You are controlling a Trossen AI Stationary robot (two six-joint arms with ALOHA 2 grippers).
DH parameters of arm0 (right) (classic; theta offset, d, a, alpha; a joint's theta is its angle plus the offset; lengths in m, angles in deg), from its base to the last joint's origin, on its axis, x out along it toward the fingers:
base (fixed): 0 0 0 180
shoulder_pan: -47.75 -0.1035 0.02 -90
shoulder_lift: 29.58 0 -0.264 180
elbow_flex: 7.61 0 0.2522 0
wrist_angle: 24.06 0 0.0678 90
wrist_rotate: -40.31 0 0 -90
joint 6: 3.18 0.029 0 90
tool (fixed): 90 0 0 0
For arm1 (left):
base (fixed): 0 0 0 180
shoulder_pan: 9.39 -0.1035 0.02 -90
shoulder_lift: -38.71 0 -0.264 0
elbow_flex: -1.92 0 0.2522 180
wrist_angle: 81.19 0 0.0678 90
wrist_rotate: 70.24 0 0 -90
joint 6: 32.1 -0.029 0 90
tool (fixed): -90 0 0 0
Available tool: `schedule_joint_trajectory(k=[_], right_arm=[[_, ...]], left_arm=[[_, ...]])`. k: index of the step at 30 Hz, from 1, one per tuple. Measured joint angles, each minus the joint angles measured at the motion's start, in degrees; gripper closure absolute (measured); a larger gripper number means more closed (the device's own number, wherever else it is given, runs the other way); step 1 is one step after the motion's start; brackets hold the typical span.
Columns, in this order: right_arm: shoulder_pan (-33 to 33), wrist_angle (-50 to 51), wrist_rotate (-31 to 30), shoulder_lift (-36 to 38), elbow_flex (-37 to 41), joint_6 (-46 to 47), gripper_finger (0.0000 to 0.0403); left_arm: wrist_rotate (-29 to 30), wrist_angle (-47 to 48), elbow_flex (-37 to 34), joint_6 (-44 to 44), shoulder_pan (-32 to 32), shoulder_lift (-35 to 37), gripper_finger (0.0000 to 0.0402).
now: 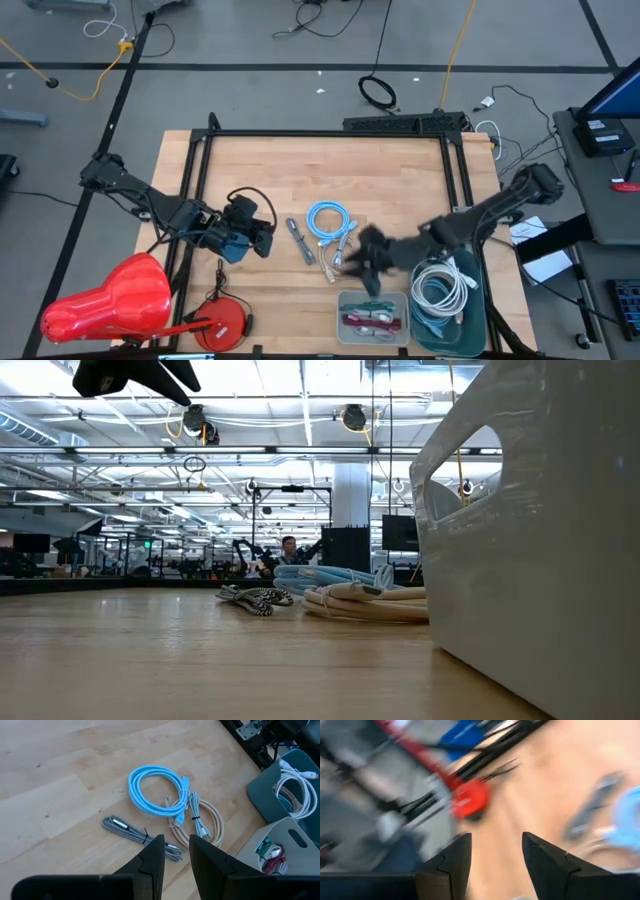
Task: Pick & Place USB Port
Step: Put the light blue USB cable into the gray bin
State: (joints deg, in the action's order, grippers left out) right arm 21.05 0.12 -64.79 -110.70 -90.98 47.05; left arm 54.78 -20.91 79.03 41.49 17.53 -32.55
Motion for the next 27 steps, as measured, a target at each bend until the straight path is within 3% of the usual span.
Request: schedule_joint_trajectory(k=[2,6,12,15,20,27], right_arm=[[3.16,2.97,-2.77,0.81,0.00,-0.62,0.0237],[10.44,9.22,-1.81,0.59,0.02,-1.35,0.0229],[20.32,13.60,14.07,-4.85,1.49,1.36,0.0216],[22.18,13.30,18.39,-7.27,2.64,0.03,0.0214],[23.76,15.56,18.20,-11.06,3.09,-6.60,0.0215],[23.98,20.79,18.47,-15.34,3.15,-7.34,0.0216]], left_arm=[[-0.05,-0.01,0.00,-0.66,-0.25,0.00,0.0309],[-0.96,0.00,0.00,-2.27,-1.00,0.00,0.0309],[-4.83,0.01,0.00,-6.83,-2.88,0.00,0.0309],[-6.42,0.00,0.00,-9.86,-4.06,0.00,0.0309],[-7.08,0.11,0.00,-16.77,-5.84,0.00,0.0309],[-11.57,0.46,0.00,-21.07,-8.46,0.00,0.0309]])
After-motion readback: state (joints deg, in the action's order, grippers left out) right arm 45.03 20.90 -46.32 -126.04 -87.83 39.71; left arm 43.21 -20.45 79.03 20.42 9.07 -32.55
